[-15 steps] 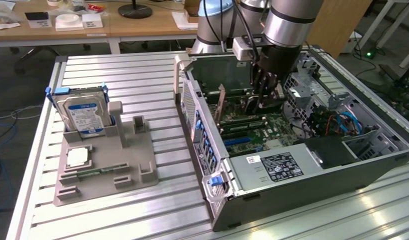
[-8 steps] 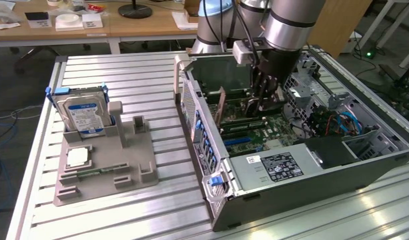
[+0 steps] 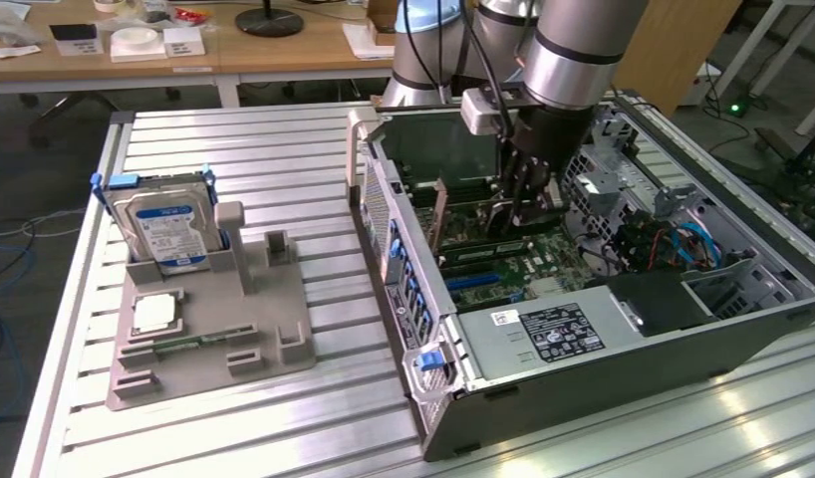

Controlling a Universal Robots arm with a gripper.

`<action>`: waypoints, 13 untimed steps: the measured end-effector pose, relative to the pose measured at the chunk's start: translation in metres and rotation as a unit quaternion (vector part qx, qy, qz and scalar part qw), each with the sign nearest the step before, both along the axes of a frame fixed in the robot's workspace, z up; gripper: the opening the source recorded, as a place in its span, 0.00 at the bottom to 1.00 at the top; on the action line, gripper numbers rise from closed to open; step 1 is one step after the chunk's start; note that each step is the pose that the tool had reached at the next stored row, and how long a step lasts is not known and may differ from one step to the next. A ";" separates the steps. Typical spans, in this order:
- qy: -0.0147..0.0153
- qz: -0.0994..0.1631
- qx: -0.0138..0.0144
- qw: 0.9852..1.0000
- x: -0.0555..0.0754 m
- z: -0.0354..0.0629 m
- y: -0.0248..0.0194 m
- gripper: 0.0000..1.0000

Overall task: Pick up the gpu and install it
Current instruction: 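Insert the gpu into the slot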

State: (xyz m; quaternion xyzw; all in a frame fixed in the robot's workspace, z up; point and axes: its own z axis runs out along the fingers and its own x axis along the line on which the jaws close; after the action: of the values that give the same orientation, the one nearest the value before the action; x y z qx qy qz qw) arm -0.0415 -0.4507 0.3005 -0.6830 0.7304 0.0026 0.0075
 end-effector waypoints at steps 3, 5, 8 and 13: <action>0.000 0.000 0.000 1.000 0.000 -0.0001 0.0000 0.28; 0.000 0.000 0.000 1.000 0.000 -0.0002 0.0000 0.28; 0.000 0.000 0.000 1.000 0.000 -0.0007 -0.0003 0.28; 0.000 0.000 0.000 1.000 -0.001 -0.0018 -0.0032 0.28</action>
State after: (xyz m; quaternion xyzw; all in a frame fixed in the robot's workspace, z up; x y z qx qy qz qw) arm -0.0422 -0.4539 0.2988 -0.6829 0.7305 0.0026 0.0077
